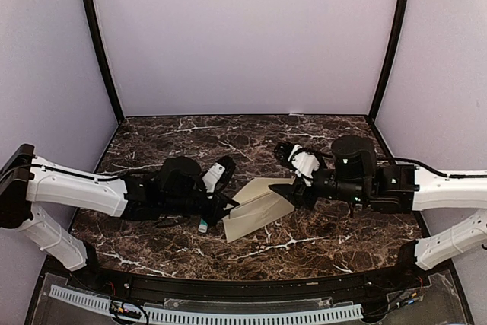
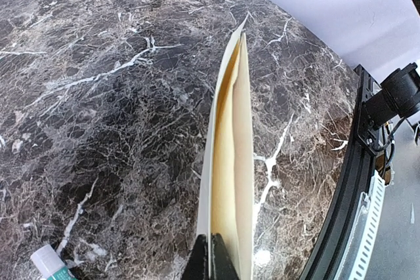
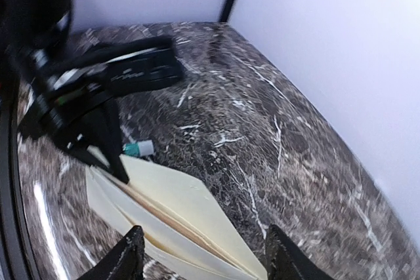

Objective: Place the letter into the envelope and seal it

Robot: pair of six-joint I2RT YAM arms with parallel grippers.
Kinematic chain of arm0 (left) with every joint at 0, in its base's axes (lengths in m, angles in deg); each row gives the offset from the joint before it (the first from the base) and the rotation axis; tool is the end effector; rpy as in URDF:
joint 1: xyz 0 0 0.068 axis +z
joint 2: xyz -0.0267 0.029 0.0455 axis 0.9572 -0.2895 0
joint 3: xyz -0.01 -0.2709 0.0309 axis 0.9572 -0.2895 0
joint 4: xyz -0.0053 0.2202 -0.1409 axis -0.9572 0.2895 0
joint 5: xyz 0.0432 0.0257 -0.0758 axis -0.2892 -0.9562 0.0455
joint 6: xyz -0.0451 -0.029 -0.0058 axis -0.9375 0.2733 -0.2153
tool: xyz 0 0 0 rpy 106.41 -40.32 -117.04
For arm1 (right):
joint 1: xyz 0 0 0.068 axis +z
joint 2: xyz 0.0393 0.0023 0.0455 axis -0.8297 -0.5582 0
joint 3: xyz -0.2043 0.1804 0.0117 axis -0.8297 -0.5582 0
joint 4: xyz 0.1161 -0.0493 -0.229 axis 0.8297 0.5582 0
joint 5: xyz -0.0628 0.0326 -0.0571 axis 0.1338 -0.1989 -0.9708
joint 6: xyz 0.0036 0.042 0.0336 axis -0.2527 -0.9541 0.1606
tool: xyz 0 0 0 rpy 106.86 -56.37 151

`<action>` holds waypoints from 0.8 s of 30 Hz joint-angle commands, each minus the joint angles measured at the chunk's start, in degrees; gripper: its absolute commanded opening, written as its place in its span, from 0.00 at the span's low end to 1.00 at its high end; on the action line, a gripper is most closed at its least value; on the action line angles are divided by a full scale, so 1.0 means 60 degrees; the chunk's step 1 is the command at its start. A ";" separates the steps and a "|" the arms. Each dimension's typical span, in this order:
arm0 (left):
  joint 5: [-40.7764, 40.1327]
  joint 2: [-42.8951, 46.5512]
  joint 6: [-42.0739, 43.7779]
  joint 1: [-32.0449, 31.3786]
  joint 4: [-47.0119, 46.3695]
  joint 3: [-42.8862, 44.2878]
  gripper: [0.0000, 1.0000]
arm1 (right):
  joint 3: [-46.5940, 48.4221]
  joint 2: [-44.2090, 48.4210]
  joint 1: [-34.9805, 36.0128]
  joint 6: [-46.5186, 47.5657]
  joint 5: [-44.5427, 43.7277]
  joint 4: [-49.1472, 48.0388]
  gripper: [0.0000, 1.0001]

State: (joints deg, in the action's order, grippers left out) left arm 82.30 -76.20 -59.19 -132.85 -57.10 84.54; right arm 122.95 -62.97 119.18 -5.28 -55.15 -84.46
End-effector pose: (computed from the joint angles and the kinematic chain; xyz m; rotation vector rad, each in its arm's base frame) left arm 0.1552 -0.2711 0.2164 0.7858 2.0356 -0.9261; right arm 0.1231 0.2328 0.2904 -1.1987 1.5616 0.4104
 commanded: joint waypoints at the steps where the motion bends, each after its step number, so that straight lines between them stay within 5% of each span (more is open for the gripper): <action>1: -0.0324 0.0036 -0.0136 -0.0007 -0.0531 -0.0150 0.00 | -0.1204 0.0567 0.0547 -0.5537 -0.3222 -0.3050 0.56; 6: -0.0513 -0.0140 -0.0089 -0.0099 -0.0671 -0.0091 0.00 | -0.1268 -0.0215 0.1890 -0.7319 -0.5593 -0.3329 0.46; 12: -0.0689 -0.0524 -0.0024 -0.0254 -0.0661 0.0162 0.00 | 0.0491 -0.2612 0.2649 -0.8091 -0.6892 -0.2306 0.36; 24: -0.1097 -0.0466 0.0149 -0.0429 -0.0556 0.0172 0.00 | 0.1066 -0.4144 0.2647 -0.8668 -0.7097 -0.1690 0.23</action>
State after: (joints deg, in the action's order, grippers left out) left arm 76.69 -79.87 -59.37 -135.08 -59.90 84.45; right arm 130.01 -87.73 134.94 -54.91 -96.31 -94.07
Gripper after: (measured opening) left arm 0.010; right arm 0.233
